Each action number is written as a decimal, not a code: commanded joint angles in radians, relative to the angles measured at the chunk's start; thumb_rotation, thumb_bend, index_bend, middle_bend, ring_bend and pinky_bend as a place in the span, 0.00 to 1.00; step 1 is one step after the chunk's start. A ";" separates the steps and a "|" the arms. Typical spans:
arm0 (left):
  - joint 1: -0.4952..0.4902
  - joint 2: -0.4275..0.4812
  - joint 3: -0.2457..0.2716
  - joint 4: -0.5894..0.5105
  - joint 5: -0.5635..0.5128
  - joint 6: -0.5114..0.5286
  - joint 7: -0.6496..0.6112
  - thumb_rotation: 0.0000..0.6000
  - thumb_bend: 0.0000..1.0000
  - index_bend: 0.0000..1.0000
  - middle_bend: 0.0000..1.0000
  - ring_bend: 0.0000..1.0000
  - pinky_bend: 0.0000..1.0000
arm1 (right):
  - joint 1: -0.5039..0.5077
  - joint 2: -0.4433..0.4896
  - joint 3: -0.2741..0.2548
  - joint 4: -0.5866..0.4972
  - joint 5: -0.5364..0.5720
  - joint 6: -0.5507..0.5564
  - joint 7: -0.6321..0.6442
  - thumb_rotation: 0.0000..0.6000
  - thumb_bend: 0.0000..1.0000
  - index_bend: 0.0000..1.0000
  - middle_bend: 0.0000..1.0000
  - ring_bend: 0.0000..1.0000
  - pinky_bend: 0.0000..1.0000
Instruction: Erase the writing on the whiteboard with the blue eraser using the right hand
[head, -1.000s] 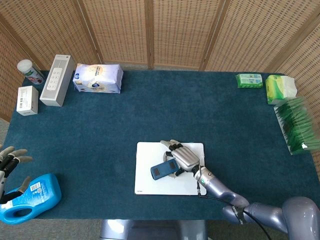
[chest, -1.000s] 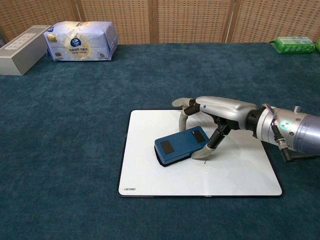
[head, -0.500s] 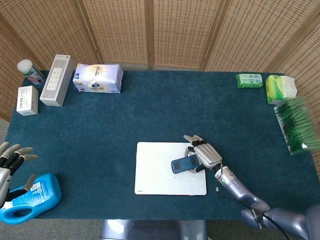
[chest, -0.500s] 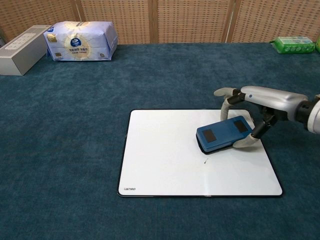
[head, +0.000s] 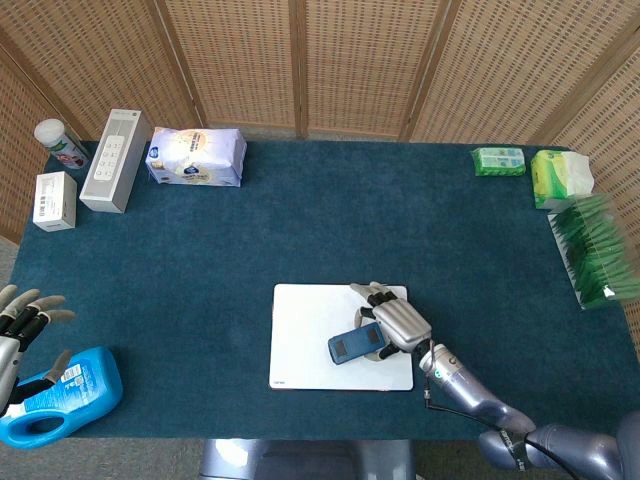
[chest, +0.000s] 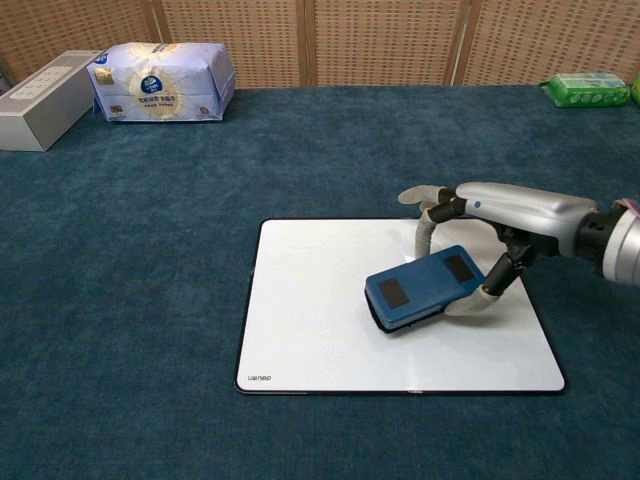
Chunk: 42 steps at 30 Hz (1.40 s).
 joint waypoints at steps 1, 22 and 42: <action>0.003 0.001 0.001 0.003 -0.002 0.004 -0.005 1.00 0.43 0.32 0.26 0.16 0.00 | 0.011 -0.026 -0.002 -0.002 0.002 -0.018 -0.015 1.00 0.16 0.78 0.03 0.00 0.00; -0.004 -0.001 -0.003 -0.004 0.009 0.001 0.004 1.00 0.43 0.32 0.26 0.16 0.00 | -0.027 0.044 -0.014 0.040 0.012 0.005 0.007 1.00 0.16 0.78 0.03 0.00 0.00; -0.009 -0.007 -0.004 0.008 -0.005 -0.009 -0.005 1.00 0.43 0.32 0.26 0.16 0.00 | 0.018 -0.019 0.014 -0.026 0.017 -0.035 -0.047 1.00 0.16 0.78 0.03 0.00 0.00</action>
